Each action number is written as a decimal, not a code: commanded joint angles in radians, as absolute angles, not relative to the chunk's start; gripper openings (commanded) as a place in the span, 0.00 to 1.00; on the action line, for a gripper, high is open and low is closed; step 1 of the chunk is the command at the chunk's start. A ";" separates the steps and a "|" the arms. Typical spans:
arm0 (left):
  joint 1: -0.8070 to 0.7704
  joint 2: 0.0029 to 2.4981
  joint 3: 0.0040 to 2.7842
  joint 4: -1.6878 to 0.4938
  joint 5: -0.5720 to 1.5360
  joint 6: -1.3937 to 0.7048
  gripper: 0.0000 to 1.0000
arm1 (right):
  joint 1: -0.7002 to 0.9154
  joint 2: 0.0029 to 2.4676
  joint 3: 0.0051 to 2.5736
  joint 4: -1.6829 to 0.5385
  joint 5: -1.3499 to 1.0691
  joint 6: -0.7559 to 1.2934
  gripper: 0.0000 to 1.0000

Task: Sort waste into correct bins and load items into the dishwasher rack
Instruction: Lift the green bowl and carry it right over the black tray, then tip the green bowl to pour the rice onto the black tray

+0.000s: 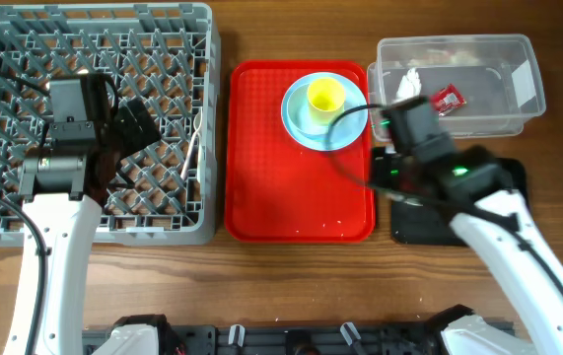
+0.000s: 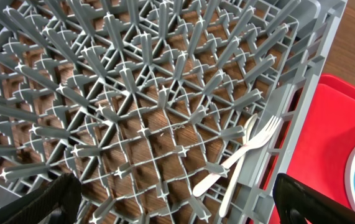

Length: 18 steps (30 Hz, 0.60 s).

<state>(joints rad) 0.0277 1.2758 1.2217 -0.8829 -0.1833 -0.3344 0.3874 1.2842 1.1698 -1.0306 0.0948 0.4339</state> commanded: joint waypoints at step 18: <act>0.033 1.277 1.225 -0.881 -0.196 -0.318 1.00 | -0.378 1.266 1.035 -0.994 -0.691 -0.022 0.04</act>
